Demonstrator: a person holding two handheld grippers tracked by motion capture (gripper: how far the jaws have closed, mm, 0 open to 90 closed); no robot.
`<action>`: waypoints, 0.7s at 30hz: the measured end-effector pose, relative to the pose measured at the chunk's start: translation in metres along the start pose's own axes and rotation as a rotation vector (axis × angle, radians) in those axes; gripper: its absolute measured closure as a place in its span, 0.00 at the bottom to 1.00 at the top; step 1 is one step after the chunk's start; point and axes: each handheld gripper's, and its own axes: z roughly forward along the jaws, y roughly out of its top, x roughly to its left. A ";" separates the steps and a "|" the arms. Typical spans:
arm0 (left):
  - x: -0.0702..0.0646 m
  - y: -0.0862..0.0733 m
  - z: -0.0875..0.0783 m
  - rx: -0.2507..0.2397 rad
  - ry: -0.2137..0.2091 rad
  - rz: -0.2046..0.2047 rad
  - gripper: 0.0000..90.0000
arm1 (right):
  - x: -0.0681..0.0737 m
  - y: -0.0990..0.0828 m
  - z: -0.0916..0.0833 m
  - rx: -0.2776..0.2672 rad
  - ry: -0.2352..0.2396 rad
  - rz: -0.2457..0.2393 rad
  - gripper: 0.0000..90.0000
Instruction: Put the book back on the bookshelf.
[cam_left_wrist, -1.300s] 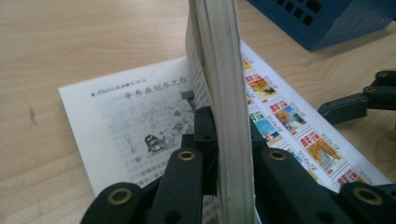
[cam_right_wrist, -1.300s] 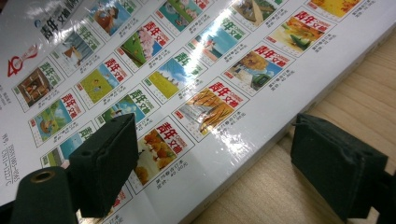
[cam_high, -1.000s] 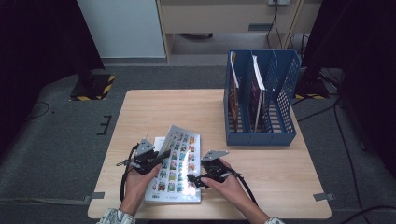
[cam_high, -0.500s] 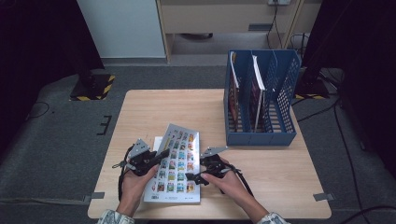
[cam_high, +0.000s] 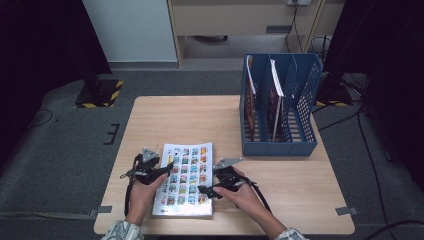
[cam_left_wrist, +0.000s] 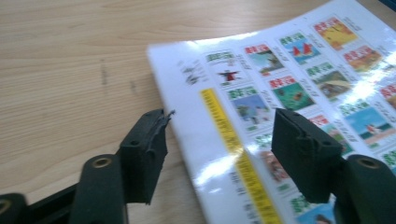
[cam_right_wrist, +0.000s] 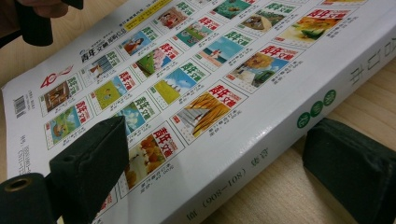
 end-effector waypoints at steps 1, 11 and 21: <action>0.006 -0.003 -0.002 0.016 0.026 -0.007 0.39 | 0.000 0.000 0.000 -0.001 0.000 -0.001 0.08; 0.005 -0.013 -0.001 0.041 -0.080 -0.020 0.36 | -0.001 0.000 -0.001 -0.004 0.012 0.008 0.08; 0.005 -0.013 0.001 0.057 -0.114 -0.030 0.40 | -0.009 0.011 0.007 0.007 0.011 0.017 0.07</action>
